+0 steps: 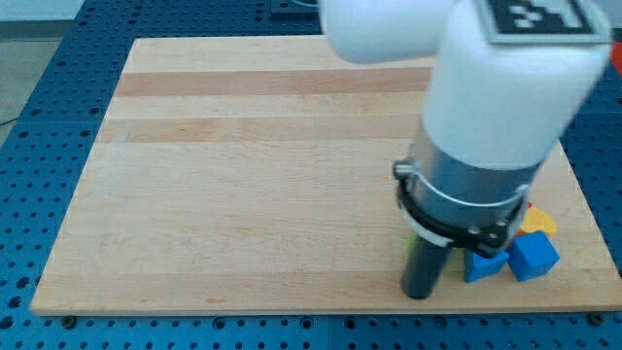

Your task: Move the group of blocks up a bit

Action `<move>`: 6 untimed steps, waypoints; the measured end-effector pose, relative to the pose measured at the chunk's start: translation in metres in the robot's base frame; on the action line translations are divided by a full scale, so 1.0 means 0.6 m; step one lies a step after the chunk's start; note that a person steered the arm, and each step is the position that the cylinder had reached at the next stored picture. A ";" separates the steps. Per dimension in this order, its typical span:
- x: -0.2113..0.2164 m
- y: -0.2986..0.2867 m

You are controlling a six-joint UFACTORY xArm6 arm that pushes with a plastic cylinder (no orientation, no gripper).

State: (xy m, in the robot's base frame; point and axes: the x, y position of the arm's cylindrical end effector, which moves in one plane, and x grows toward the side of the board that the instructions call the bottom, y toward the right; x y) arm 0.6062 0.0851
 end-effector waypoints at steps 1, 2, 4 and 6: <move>0.021 0.011; 0.021 0.011; 0.021 0.151; 0.000 0.291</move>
